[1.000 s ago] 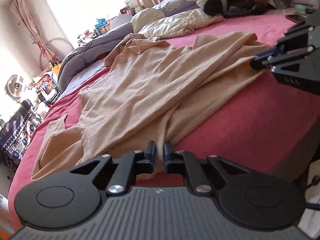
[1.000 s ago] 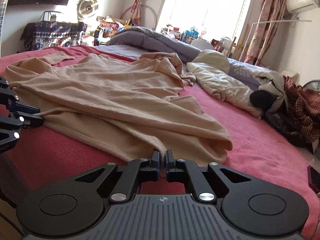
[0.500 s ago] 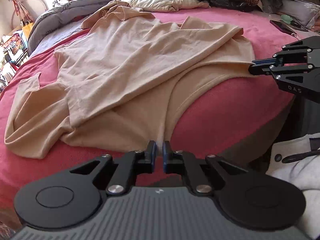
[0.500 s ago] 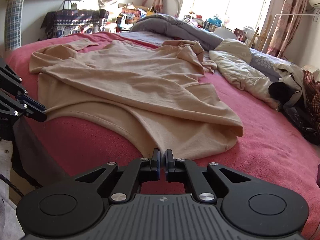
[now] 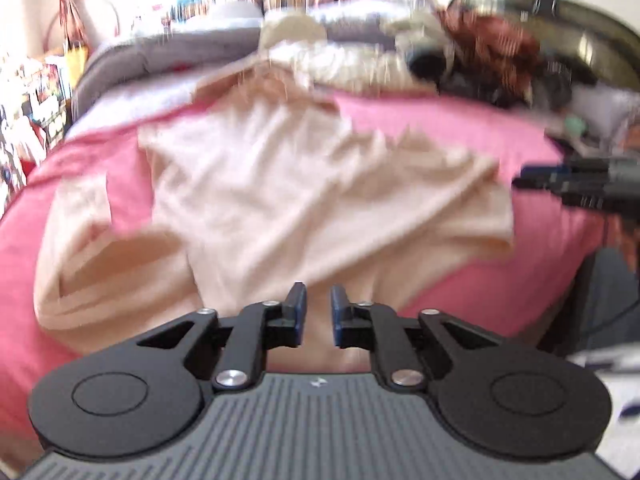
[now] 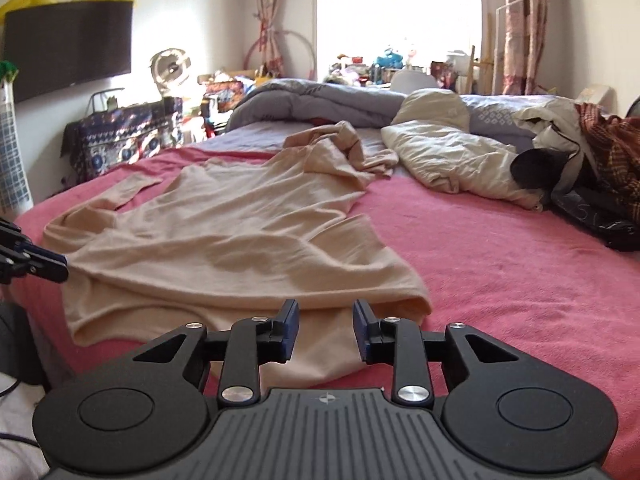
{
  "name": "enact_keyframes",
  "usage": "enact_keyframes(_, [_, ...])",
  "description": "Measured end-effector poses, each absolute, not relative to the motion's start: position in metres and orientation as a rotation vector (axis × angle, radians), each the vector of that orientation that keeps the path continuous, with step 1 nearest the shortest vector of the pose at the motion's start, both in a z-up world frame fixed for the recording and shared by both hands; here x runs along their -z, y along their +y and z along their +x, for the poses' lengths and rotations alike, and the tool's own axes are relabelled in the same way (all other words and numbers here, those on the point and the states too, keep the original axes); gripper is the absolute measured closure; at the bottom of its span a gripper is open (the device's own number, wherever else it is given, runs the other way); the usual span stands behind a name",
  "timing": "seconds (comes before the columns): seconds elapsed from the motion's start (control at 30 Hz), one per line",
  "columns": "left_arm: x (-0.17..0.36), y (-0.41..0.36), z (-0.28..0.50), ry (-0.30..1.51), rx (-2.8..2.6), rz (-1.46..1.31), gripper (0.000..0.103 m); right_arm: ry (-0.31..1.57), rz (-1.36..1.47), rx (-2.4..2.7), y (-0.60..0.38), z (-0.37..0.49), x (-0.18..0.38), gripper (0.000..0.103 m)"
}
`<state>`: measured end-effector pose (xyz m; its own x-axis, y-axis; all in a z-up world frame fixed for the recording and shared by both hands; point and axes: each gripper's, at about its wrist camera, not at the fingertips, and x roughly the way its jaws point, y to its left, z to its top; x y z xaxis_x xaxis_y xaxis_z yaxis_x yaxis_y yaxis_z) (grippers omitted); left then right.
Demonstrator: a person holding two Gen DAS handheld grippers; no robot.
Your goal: Fold clothes
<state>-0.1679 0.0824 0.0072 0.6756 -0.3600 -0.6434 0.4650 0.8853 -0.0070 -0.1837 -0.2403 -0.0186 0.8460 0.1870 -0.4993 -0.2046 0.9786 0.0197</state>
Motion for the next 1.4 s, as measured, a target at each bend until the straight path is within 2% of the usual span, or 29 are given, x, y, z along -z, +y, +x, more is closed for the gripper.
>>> enact_keyframes(0.03, [-0.012, 0.08, -0.161, 0.645, 0.453, 0.164, 0.051, 0.504, -0.026, -0.191, -0.243, -0.178, 0.016, 0.065])
enact_keyframes(0.07, [-0.013, 0.076, -0.153, 0.609, 0.432, 0.178, 0.05, 0.476, -0.029, -0.171, -0.244, -0.17, 0.015, 0.061])
enact_keyframes(0.13, [-0.008, 0.068, -0.136, 0.572, 0.386, 0.198, 0.05, 0.428, -0.031, -0.117, -0.244, -0.15, 0.012, 0.05])
enact_keyframes(0.27, [0.03, 0.057, -0.102, 0.653, 0.257, 0.25, 0.05, 0.366, -0.03, -0.059, -0.246, -0.106, 0.009, 0.038])
enact_keyframes(0.37, [0.063, 0.062, -0.099, 0.728, 0.209, 0.268, 0.05, 0.367, -0.128, -0.077, -0.239, -0.079, 0.013, 0.035])
enact_keyframes(0.47, [0.067, 0.071, -0.105, 0.696, 0.204, 0.205, 0.05, 0.425, -0.171, -0.125, -0.233, -0.048, 0.027, 0.029])
enact_keyframes(0.57, [0.067, 0.072, -0.106, 0.693, 0.206, 0.196, 0.05, 0.551, -0.141, -0.173, -0.227, -0.01, 0.049, 0.029])
enact_keyframes(0.6, [0.068, 0.072, -0.106, 0.691, 0.208, 0.197, 0.049, 0.6, -0.118, -0.188, -0.226, 0.002, 0.057, 0.043])
enact_keyframes(0.63, [0.068, 0.072, -0.106, 0.689, 0.21, 0.194, 0.049, 0.645, -0.092, -0.195, -0.227, 0.011, 0.062, 0.061])
enact_keyframes(0.67, [0.067, 0.072, -0.106, 0.688, 0.211, 0.192, 0.049, 0.666, -0.062, -0.179, -0.23, 0.016, 0.065, 0.098])
enact_keyframes(0.7, [0.067, 0.073, -0.106, 0.687, 0.213, 0.19, 0.049, 0.68, -0.034, -0.162, -0.232, 0.02, 0.067, 0.095])
enact_keyframes(0.8, [0.067, 0.073, -0.106, 0.683, 0.218, 0.183, 0.049, 0.577, 0.001, -0.114, -0.231, -0.002, 0.055, 0.095])
enact_keyframes(0.87, [0.067, 0.074, -0.105, 0.681, 0.221, 0.178, 0.049, 0.622, 0.002, -0.105, -0.232, 0.004, 0.063, 0.094])
enact_keyframes(0.9, [0.066, 0.074, -0.105, 0.679, 0.223, 0.176, 0.049, 0.65, 0.003, -0.105, -0.234, 0.007, 0.069, 0.087])
enact_keyframes(0.97, [0.066, 0.074, -0.105, 0.677, 0.226, 0.171, 0.049, 0.7, 0.004, -0.104, -0.239, 0.014, 0.079, 0.081])
enact_keyframes(1.0, [0.066, 0.075, -0.105, 0.676, 0.229, 0.168, 0.049, 0.679, 0.002, -0.093, -0.241, 0.012, 0.073, 0.062])
enact_keyframes(1.07, [0.065, 0.081, -0.104, 0.684, 0.251, 0.147, 0.048, 0.602, -0.01, -0.055, -0.247, 0.009, 0.054, 0.036])
enact_keyframes(1.17, [0.068, 0.087, -0.101, 0.683, 0.264, 0.099, 0.048, 0.474, -0.085, -0.054, -0.246, 0.021, 0.025, 0.031])
enact_keyframes(1.23, [0.061, 0.088, -0.101, 0.694, 0.262, 0.073, 0.048, 0.447, -0.255, -0.099, -0.219, 0.049, 0.019, 0.028])
enact_keyframes(1.37, [0.016, 0.121, -0.1, 0.592, 0.239, -0.002, 0.046, 0.449, -0.506, -0.219, -0.158, 0.11, 0.029, 0.027])
enact_keyframes(1.4, [0.003, 0.133, -0.094, 0.558, 0.222, -0.009, 0.042, 0.463, -0.529, -0.245, -0.146, 0.125, 0.033, 0.027])
